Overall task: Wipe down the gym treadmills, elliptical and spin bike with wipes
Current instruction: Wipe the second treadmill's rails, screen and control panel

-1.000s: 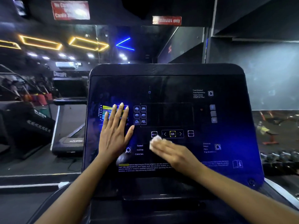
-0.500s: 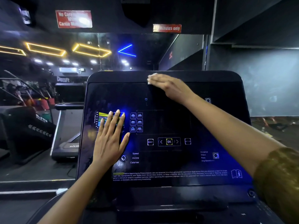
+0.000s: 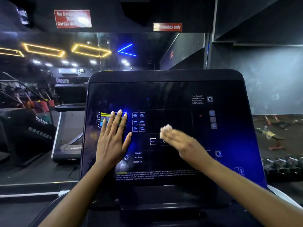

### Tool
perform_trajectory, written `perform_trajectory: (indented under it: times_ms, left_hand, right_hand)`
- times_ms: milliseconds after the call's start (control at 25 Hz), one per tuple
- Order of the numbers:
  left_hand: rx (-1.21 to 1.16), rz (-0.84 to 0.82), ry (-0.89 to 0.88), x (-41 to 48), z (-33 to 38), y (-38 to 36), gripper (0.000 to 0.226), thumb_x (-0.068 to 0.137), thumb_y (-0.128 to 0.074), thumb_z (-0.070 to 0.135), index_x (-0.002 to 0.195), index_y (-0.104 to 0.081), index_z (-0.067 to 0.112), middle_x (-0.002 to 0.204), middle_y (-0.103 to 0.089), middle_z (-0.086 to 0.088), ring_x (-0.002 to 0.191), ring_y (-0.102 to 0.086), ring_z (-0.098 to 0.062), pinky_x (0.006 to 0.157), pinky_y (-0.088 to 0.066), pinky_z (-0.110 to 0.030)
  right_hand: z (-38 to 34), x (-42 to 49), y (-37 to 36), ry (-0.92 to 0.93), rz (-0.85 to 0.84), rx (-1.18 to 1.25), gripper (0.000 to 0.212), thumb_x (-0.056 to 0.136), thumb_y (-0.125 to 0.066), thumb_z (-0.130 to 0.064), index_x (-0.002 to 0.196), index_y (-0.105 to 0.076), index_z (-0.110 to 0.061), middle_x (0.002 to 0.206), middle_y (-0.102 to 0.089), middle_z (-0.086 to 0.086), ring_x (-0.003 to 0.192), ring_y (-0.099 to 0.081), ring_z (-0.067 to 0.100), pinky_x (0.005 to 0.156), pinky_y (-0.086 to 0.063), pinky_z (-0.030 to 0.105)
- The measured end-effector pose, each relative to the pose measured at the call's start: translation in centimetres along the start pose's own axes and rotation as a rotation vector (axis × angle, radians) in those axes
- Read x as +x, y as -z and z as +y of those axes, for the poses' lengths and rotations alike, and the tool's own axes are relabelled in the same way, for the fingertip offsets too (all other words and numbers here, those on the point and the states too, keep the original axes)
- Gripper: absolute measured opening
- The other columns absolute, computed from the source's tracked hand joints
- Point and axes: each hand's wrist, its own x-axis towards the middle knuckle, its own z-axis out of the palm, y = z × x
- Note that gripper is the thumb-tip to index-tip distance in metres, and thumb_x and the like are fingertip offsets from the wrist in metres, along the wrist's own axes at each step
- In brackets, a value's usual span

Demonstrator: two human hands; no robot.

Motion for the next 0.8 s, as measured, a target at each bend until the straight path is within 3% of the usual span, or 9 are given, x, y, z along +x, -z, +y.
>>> perform_trajectory:
  times_ms: [160,280,440,600,680,800]
  left_hand:
    - [-0.004,0.004,-0.003,-0.1,-0.1,-0.1,0.062,0.096,-0.033,0.042,0.148,-0.030,0.009,0.156,-0.026,-0.009,0.145,-0.019,-0.026,0.119,-0.012,-0.042]
    - [-0.001,0.004,-0.004,-0.1,-0.1,-0.1,0.062,0.096,-0.033,0.042,0.148,-0.030,0.009,0.156,-0.026,-0.009,0.145,-0.019,-0.025,0.119,-0.012,-0.042]
    - [-0.004,0.013,-0.003,-0.1,-0.1,-0.2,0.062,0.096,-0.033,0.042,0.148,-0.030,0.009,0.156,-0.026,-0.009,0.145,-0.019,-0.025,0.119,-0.012,-0.042]
    - [-0.009,0.014,0.001,-0.1,-0.1,-0.3,0.062,0.096,-0.034,0.042,0.149,-0.029,0.010,0.156,-0.026,-0.008,0.145,-0.019,-0.024,0.118,-0.013,-0.042]
    - [-0.015,0.009,-0.002,-0.1,-0.2,-0.3,0.062,0.096,-0.034,0.042,0.149,-0.029,0.011,0.156,-0.025,-0.008,0.145,-0.019,-0.025,0.118,-0.013,-0.042]
    - [-0.006,0.005,-0.002,-0.1,-0.2,-0.3,0.062,0.096,-0.033,0.041,0.149,-0.029,0.010,0.156,-0.025,-0.009,0.145,-0.019,-0.025,0.118,-0.013,-0.042]
  right_hand:
    - [-0.6,0.4,1.5,0.116,0.031,0.089,0.040,0.087,-0.037,0.002,0.117,-0.063,-0.002,0.123,-0.061,0.011,0.118,-0.055,0.022,0.100,-0.043,0.032]
    - [4.1,7.8,2.8,-0.103,0.202,0.038,0.043,0.083,-0.033,0.004,0.112,-0.065,0.002,0.116,-0.064,0.017,0.112,-0.059,0.030,0.100,-0.044,0.038]
    - [6.5,12.0,1.9,-0.232,0.156,-0.040,0.052,0.079,-0.026,0.000,0.116,-0.062,0.003,0.120,-0.062,0.019,0.114,-0.058,0.035,0.101,-0.042,0.042]
    - [2.5,6.4,0.2,-0.079,0.081,-0.031,0.054,0.079,-0.027,0.007,0.123,-0.059,0.000,0.127,-0.058,0.015,0.119,-0.055,0.030,0.107,-0.036,0.033]
    - [-0.4,2.0,-0.9,0.004,0.038,0.003,0.049,0.090,-0.024,0.009,0.125,-0.056,0.000,0.132,-0.054,0.014,0.125,-0.049,0.027,0.111,-0.030,0.031]
    - [-4.4,-3.9,-2.0,0.172,-0.015,0.045,0.041,0.102,-0.023,-0.004,0.126,-0.056,-0.001,0.134,-0.053,0.012,0.130,-0.043,0.023,0.108,-0.036,0.033]
